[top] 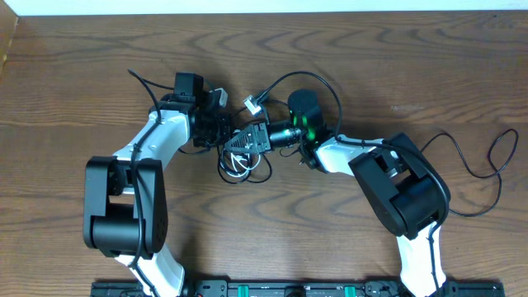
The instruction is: Untangle cables
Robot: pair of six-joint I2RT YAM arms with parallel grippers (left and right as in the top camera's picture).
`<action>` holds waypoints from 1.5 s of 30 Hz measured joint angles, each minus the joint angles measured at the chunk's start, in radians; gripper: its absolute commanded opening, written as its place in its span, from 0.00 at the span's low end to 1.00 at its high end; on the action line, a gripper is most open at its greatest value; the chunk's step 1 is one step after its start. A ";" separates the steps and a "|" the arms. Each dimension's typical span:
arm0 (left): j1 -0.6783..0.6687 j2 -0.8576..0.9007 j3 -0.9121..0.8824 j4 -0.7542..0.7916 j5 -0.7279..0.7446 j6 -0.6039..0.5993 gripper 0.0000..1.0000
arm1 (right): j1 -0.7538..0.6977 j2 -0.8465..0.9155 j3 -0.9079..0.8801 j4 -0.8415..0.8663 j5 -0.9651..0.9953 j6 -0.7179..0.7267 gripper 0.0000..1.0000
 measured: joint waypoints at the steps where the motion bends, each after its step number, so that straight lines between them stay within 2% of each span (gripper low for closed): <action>1: -0.001 0.002 -0.001 0.000 0.000 0.000 0.25 | -0.001 0.000 0.000 -0.006 -0.003 0.005 0.03; 7: -0.006 0.021 -0.021 -0.004 -0.023 0.004 0.25 | -0.013 -0.005 0.007 -0.142 -0.019 -0.030 0.09; 11: -0.006 0.021 -0.021 -0.004 -0.027 0.006 0.24 | -0.017 -0.022 0.022 -0.231 -0.016 -0.089 0.04; 18: -0.006 0.021 -0.021 -0.005 -0.028 0.010 0.25 | -0.019 -0.024 0.030 -0.271 -0.019 -0.142 0.08; 31: -0.005 0.021 -0.023 -0.011 -0.051 0.032 0.25 | 0.015 -0.057 0.054 -0.393 0.004 -0.253 0.41; 33: -0.005 0.021 -0.023 -0.012 -0.057 0.032 0.25 | 0.033 -0.057 0.055 -0.398 0.016 -0.264 0.49; 39: -0.006 0.026 -0.027 -0.010 -0.068 0.032 0.25 | 0.061 -0.058 0.056 -0.430 0.065 -0.283 0.52; 45: -0.006 0.026 -0.027 -0.010 -0.069 0.032 0.25 | 0.060 -0.061 0.060 -0.575 0.106 -0.333 0.52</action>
